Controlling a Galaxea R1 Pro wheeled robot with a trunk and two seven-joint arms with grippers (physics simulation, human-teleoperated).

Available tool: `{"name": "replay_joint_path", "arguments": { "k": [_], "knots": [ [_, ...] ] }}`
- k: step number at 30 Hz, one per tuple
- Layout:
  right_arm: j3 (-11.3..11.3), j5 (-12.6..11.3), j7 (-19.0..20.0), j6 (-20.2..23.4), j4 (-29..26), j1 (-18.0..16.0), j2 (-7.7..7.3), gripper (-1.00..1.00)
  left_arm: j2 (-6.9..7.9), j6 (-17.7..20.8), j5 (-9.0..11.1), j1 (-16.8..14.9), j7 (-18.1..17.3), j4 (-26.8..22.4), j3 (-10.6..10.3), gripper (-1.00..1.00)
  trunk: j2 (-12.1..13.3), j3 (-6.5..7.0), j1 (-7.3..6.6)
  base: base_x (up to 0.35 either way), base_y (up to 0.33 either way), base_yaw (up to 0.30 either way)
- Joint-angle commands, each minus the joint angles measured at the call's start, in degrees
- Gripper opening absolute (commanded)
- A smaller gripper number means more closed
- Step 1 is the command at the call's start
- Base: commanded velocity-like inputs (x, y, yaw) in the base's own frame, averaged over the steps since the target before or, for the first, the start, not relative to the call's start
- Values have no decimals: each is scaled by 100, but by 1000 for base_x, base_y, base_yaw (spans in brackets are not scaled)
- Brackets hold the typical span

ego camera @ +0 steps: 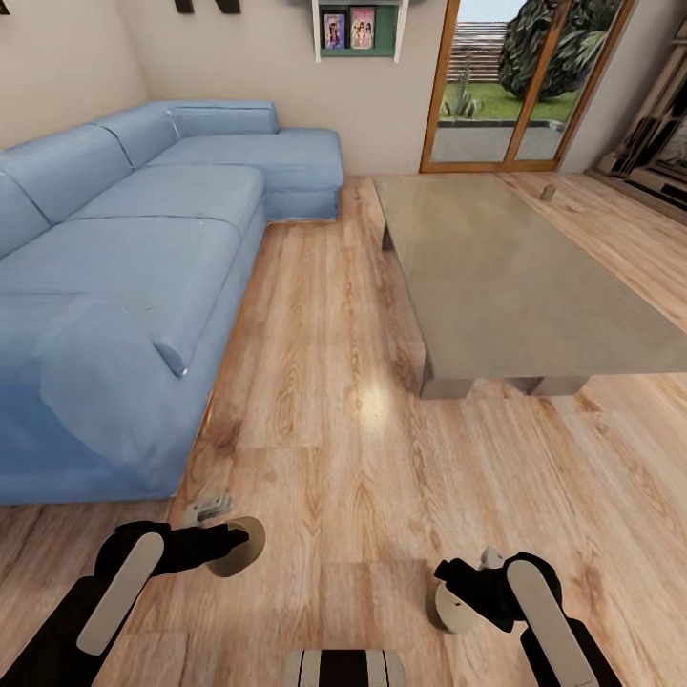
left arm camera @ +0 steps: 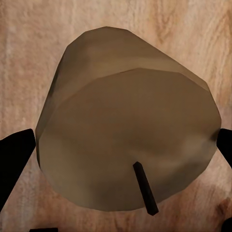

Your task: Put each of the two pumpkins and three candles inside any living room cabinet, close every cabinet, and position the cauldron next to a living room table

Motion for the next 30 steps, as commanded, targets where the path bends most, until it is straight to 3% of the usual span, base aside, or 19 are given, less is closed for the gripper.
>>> {"name": "replay_joint_path", "arguments": {
  "k": [1,5,16,24,30],
  "knots": [
    [3,-50,-59,11,-6,-4,-5,100,5,8,61,-3,61,-6,-10,-100,-2,-4,-1,0,0,0],
    [-14,-53,-53,9,-6,-4,-3,100,5,8,61,-4,60,-6,-10,-100,-2,-4,-1,0,0,0],
    [-7,-46,-50,-1,-6,-4,3,100,12,8,67,-4,53,-21,-10,-100,-443,-202,241,0,0,0],
    [96,-31,-45,-481,-1,-4,-30,100,14,17,69,14,53,-289,-1,-100,-454,-379,261,0,0,0],
    [133,-2,-43,-568,3,-4,-46,100,14,17,69,14,53,-295,-1,-100,-462,-512,277,0,0,0]
  ]
}}
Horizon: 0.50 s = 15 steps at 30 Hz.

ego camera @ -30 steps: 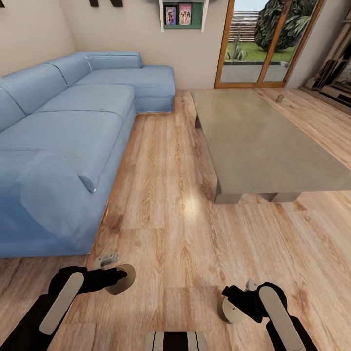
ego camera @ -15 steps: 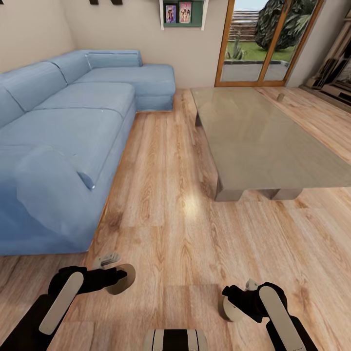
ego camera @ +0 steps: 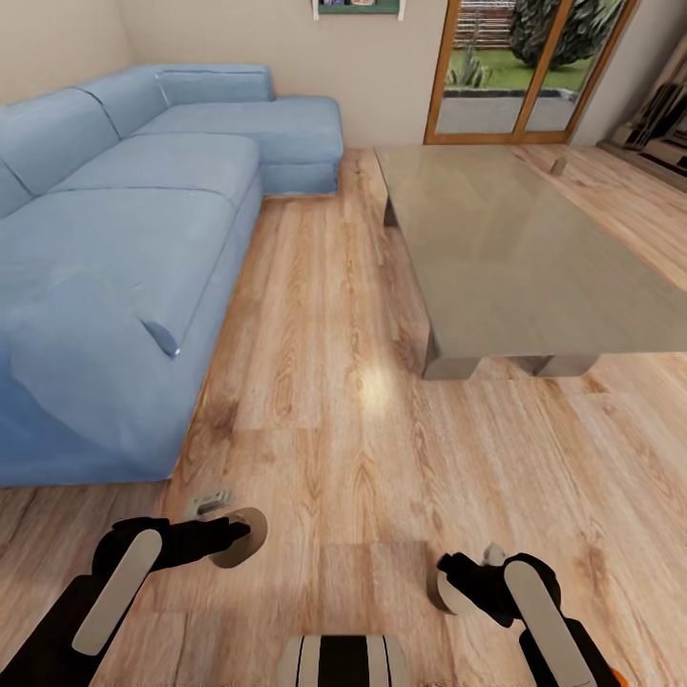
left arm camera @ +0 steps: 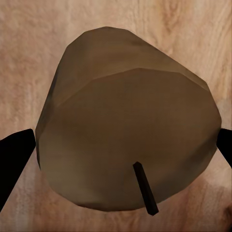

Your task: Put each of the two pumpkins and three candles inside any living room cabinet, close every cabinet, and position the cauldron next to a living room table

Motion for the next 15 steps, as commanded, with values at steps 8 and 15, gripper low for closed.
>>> {"name": "replay_joint_path", "arguments": {
  "k": [8,15],
  "knots": [
    [16,410,-52,-13,-6,-4,15,100,5,7,64,-3,60,-9,-10,-100,-9,-115,11,0,0,0],
    [22,629,434,-113,49,-4,13,100,5,7,64,-3,60,-15,-7,-100,-17,-248,27,0,0,0]
  ]
}}
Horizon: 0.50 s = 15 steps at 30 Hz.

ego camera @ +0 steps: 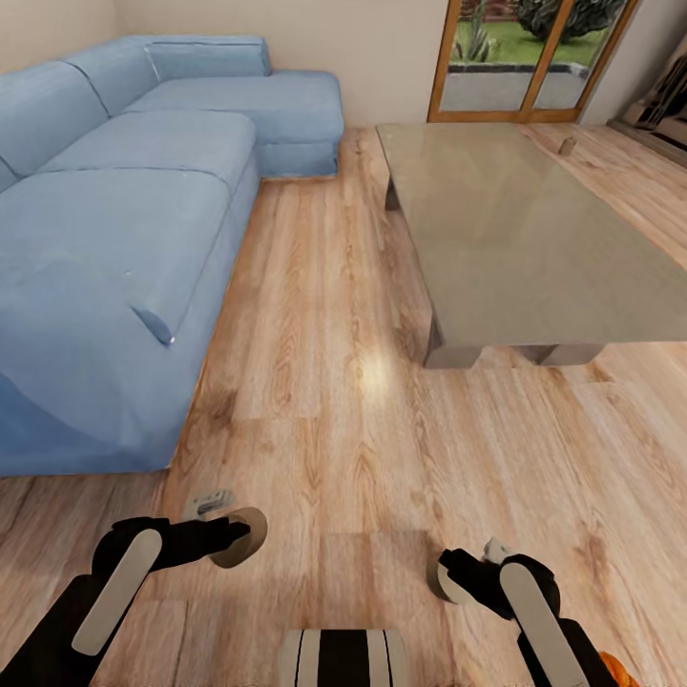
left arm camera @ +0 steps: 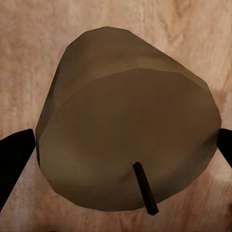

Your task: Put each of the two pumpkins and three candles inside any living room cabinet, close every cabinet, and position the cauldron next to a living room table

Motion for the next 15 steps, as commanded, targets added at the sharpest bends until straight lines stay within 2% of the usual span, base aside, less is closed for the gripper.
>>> {"name": "replay_joint_path", "arguments": {
  "k": [1,6,11,15],
  "knots": [
    [12,36,72,2,6,-4,-3,100,5,7,65,-3,60,-6,-9,-100,-3,-27,1,0,0,0],
    [13,542,417,-10,26,-4,0,100,5,7,65,-3,60,-6,-8,-100,-10,-137,14,0,0,0],
    [31,608,451,-217,24,-4,1,100,5,7,65,-3,60,-6,-7,-100,-17,-248,27,0,0,0],
    [179,614,455,-353,53,-4,-3,100,5,7,65,-3,60,-6,-7,-100,-22,-337,37,0,0,0]
  ]
}}
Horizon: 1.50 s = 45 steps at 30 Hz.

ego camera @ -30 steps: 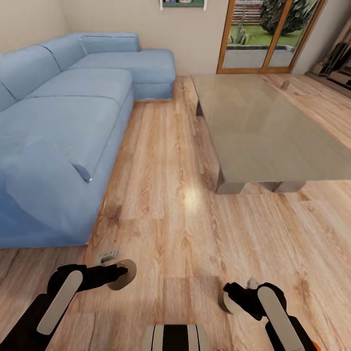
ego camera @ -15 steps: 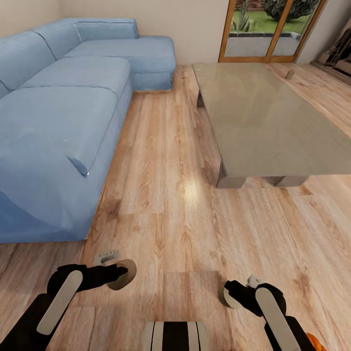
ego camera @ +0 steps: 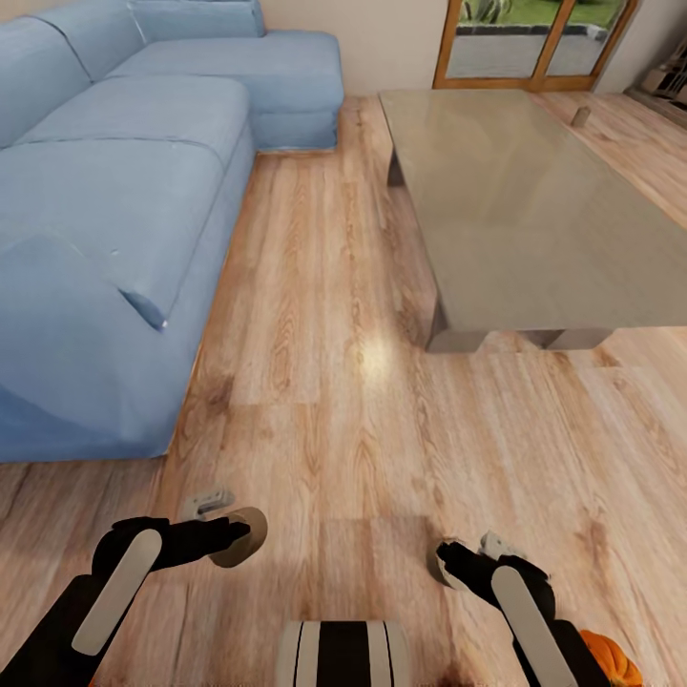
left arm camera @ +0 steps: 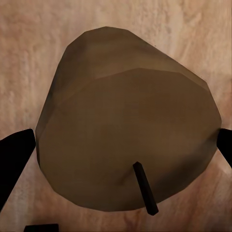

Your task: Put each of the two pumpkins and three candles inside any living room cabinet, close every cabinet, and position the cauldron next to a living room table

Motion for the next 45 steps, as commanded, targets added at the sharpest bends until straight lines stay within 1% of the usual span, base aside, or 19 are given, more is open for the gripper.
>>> {"name": "replay_joint_path", "arguments": {
  "k": [1,5,8,13,20,22,25,27,29,30,32,33,35,37,38,41,43,44,45],
  "knots": [
    [61,-46,-58,-10,0,-4,-8,100,5,7,63,-3,60,-6,-10,-100,-3,-26,1,0,0,0],
    [174,-40,-58,-56,5,-4,-10,100,5,7,63,-3,60,-6,-9,-100,-9,-115,12,0,0,0],
    [213,-39,-53,-211,1,-4,-19,100,5,7,63,-3,60,-6,-6,-100,-13,-181,19,0,0,0],
    [381,-32,193,-342,11,-4,-28,100,5,7,63,-3,60,-6,-9,-100,-19,-292,32,0,0,0],
    [434,-23,297,-367,13,-4,-22,100,5,7,63,-3,60,-6,-8,-100,-29,-447,50,0,0,0],
    [435,-22,300,-397,12,-4,-23,100,5,7,63,-3,60,-6,-8,-100,-29,-447,50,0,0,0],
    [438,-23,302,-601,17,-4,-28,100,4,7,63,-3,60,-6,-10,-100,-29,-447,50,0,0,0],
    [438,-21,300,-691,19,-4,-29,100,4,7,66,-3,60,-20,-5,-100,-31,-492,55,0,0,0],
    [438,-21,299,-723,20,-4,-29,100,10,12,70,7,60,-126,10,-100,-34,-536,61,0,0,0],
    [438,-21,299,-728,23,-4,-29,100,11,16,78,30,60,-202,24,-100,-34,-536,61,0,0,0],
    [438,-21,296,-734,22,-4,-29,100,19,31,157,79,60,-327,45,-100,-34,-536,61,0,0,0],
    [438,-21,295,-735,21,-4,-29,100,47,37,242,97,60,-379,57,-100,-34,-536,61,0,0,0],
    [438,-21,294,-737,21,-4,-29,100,200,41,472,115,60,-488,63,-100,-34,-536,61,0,0,0],
    [438,-21,294,-738,20,-4,-29,100,412,45,796,123,60,-566,39,-100,-34,-536,61,0,0,0],
    [438,-21,294,-738,20,-4,-29,100,508,47,1009,125,60,-586,23,-100,-34,-536,61,0,0,0],
    [438,-21,294,-738,16,-4,-29,100,784,55,1749,128,60,-619,-7,-100,-34,-536,61,0,0,0],
    [438,-21,294,-738,15,-4,-29,100,1021,68,2283,128,60,-650,-9,-100,-34,-536,61,0,0,0],
    [438,-21,294,-738,14,-4,-29,100,1153,72,2583,128,60,-673,-12,-100,-34,-536,61,0,0,0],
    [438,-21,294,-738,3,-4,-29,100,1348,75,3110,128,60,-695,-34,-100,-34,-536,61,0,0,0]
  ]
}}
